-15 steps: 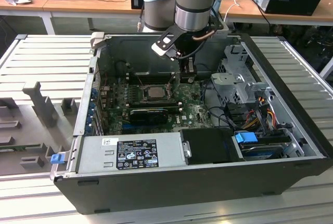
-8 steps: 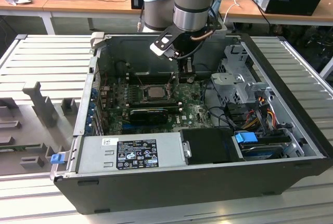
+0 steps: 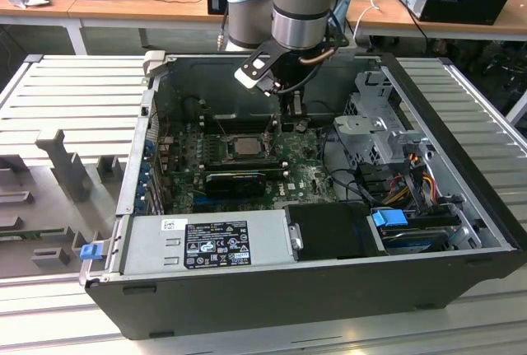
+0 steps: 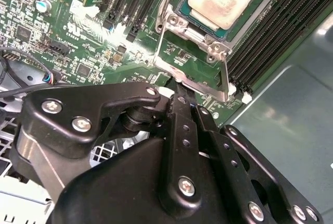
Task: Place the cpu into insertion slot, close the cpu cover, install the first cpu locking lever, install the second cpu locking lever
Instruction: 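Close the cpu cover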
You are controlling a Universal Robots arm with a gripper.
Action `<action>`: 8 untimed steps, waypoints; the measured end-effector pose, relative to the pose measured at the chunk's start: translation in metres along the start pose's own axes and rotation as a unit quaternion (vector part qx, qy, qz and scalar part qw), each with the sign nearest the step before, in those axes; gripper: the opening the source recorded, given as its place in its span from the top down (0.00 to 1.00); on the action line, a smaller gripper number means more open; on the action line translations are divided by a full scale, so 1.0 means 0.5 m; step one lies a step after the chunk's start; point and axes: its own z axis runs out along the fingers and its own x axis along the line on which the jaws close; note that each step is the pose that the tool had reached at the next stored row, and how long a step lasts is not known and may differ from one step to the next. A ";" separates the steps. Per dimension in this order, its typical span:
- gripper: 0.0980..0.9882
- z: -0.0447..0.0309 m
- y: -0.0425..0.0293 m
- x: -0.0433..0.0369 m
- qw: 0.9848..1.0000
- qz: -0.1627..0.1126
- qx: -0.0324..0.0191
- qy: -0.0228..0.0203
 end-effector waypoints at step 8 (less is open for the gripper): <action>0.99 0.000 -0.007 0.000 1.000 0.000 0.000 0.000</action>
